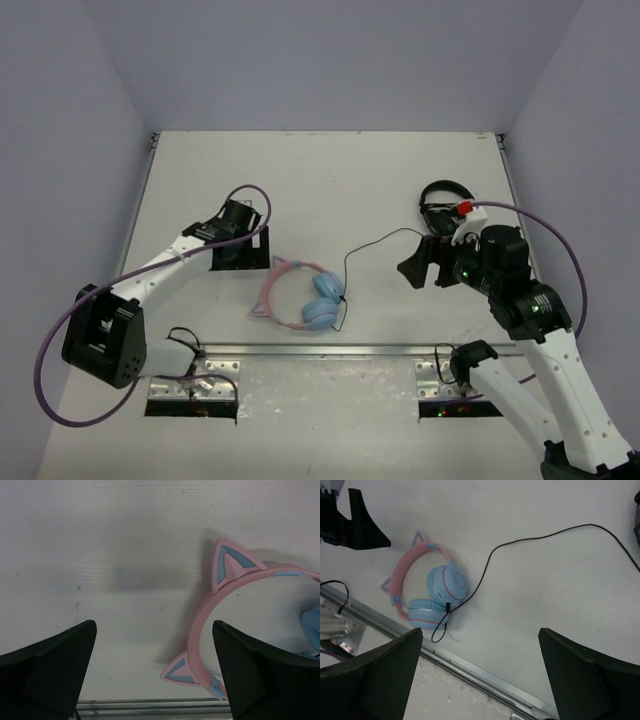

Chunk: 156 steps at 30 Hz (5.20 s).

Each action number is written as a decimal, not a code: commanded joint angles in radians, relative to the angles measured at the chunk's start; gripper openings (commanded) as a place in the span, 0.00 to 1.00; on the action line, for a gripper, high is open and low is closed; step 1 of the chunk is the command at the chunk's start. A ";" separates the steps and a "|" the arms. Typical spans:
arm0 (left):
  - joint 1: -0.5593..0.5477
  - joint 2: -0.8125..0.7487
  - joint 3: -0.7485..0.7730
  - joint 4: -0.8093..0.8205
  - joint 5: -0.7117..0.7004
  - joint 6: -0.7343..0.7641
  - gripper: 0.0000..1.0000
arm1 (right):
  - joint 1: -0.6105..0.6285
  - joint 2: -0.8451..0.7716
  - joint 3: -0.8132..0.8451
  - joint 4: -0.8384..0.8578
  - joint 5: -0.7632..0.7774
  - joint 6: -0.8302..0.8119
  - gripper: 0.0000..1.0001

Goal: Wrap the headphones

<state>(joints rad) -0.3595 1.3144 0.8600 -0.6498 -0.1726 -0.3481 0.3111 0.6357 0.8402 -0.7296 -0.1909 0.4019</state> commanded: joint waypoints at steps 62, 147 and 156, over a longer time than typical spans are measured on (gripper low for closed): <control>-0.386 -0.288 0.777 -0.212 -0.491 -0.131 0.00 | 0.241 0.647 -0.559 2.034 -0.536 0.250 0.14; -0.155 0.003 0.913 0.091 -0.696 -0.134 0.00 | 0.710 0.487 -0.557 1.442 0.011 -0.052 0.01; -0.110 0.086 0.766 0.249 -0.723 0.010 0.00 | 0.888 0.380 -0.259 0.968 0.215 -0.279 0.01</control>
<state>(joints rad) -0.4789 1.4307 1.6825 -0.6243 -0.8875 -0.3962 1.1690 1.0527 0.4610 0.4374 -0.0803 0.2508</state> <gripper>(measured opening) 0.110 0.013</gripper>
